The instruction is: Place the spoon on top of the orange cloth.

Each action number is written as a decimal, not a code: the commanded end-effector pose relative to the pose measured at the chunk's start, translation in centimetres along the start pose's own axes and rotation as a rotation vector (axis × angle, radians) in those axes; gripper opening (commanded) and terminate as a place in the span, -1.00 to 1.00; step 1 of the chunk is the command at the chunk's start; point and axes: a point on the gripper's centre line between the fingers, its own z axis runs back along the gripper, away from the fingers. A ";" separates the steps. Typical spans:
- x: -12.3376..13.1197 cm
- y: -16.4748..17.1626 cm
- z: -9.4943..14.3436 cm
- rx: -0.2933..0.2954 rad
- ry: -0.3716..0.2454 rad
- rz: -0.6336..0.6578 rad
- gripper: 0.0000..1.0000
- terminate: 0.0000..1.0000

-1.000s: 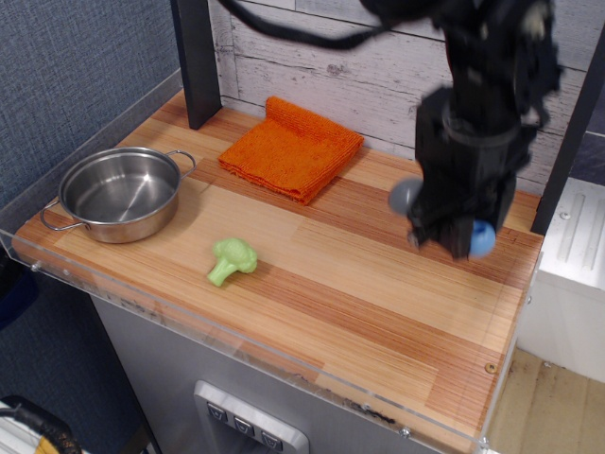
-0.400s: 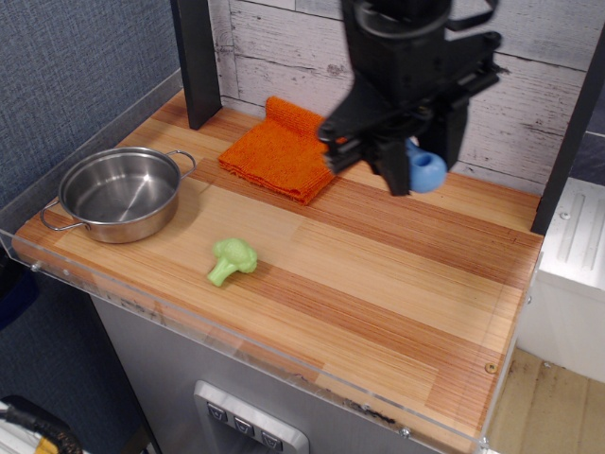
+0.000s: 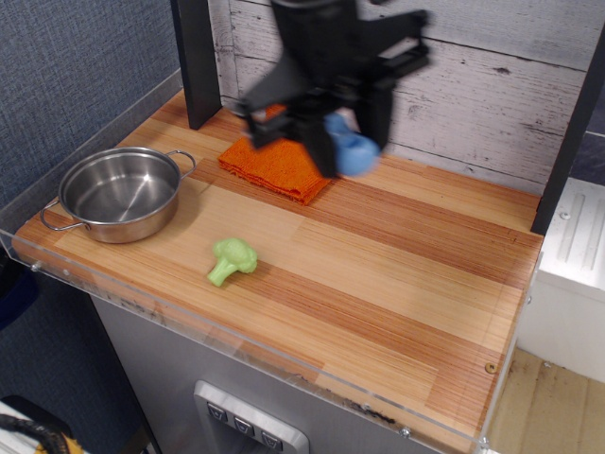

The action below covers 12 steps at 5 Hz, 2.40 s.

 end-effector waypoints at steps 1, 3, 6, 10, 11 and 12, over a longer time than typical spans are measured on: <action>7.9 -1.4 0.2 -0.026 -0.077 0.070 -1.00 -1.00; 11.7 -1.9 -4.2 0.028 -0.077 0.133 -1.00 -1.00; 13.9 -1.1 -8.8 0.090 -0.094 0.172 -1.00 -1.00; 14.9 0.6 -14.1 0.127 -0.056 0.214 -1.00 -1.00; 14.1 1.1 -13.5 0.194 -0.044 0.350 1.00 -1.00; 14.1 0.8 -13.2 0.209 -0.042 0.339 1.00 -1.00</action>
